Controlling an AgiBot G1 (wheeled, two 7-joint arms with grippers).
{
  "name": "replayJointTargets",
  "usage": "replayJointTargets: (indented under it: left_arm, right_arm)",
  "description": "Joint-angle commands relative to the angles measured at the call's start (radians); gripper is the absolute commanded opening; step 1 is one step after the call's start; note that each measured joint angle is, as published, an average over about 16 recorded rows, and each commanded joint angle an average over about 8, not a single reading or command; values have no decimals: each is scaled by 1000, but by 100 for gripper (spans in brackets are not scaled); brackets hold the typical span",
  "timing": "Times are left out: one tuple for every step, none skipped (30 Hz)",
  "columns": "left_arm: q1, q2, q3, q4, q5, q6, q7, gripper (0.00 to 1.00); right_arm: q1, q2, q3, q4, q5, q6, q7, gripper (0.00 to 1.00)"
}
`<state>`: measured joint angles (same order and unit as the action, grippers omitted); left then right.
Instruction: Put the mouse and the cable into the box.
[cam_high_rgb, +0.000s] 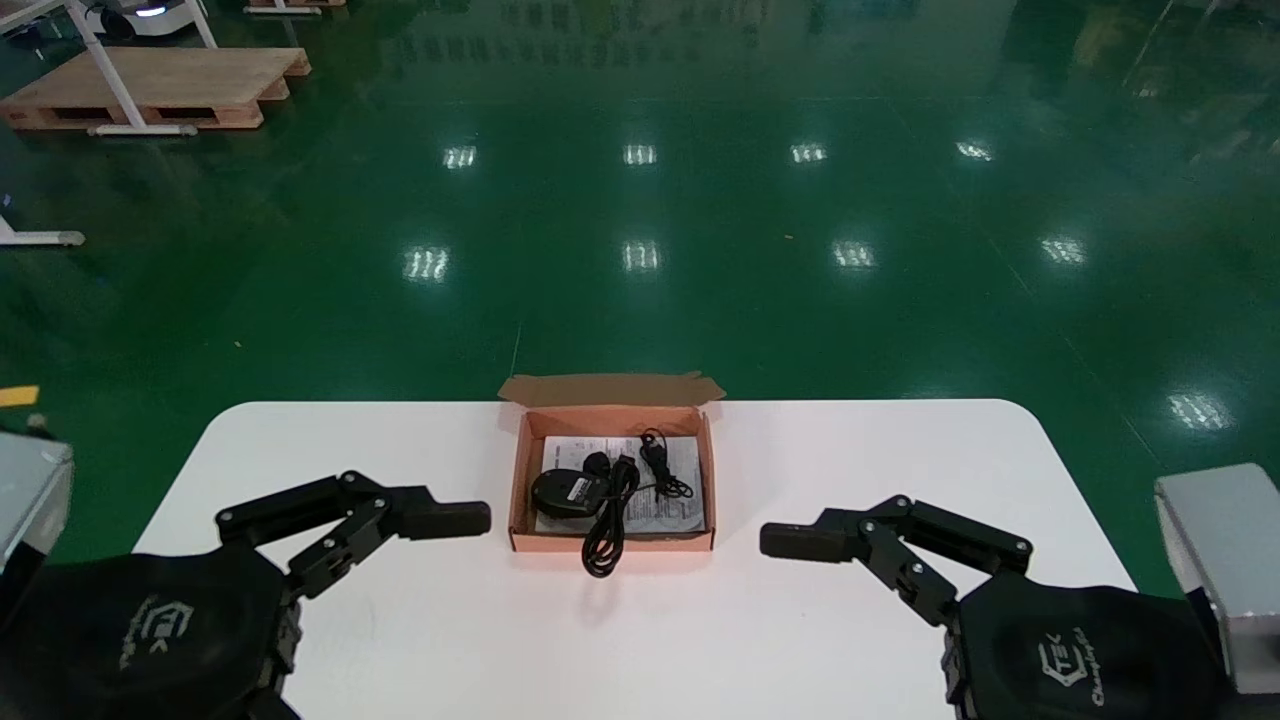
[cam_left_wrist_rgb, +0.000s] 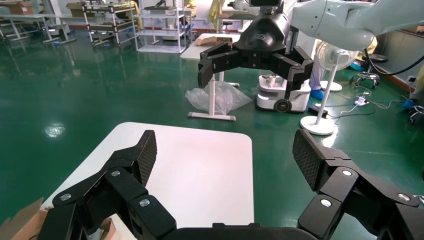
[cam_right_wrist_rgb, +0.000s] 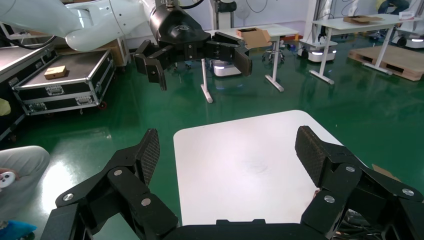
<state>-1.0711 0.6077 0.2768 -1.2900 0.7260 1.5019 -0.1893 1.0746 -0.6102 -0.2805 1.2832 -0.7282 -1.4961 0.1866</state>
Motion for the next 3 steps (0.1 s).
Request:
replayJointTargets:
  left_arm:
    - [-1, 1, 1, 2, 1, -2, 1, 100]
    - [-1, 1, 1, 2, 2, -2, 1, 100]
    - [-1, 1, 1, 3, 2, -3, 1, 100]
  right_arm:
    - [0, 0, 0, 0, 0, 0, 0, 100]
    - [0, 0, 0, 0, 0, 0, 0, 100]
    - [0, 0, 0, 0, 0, 0, 0, 100]
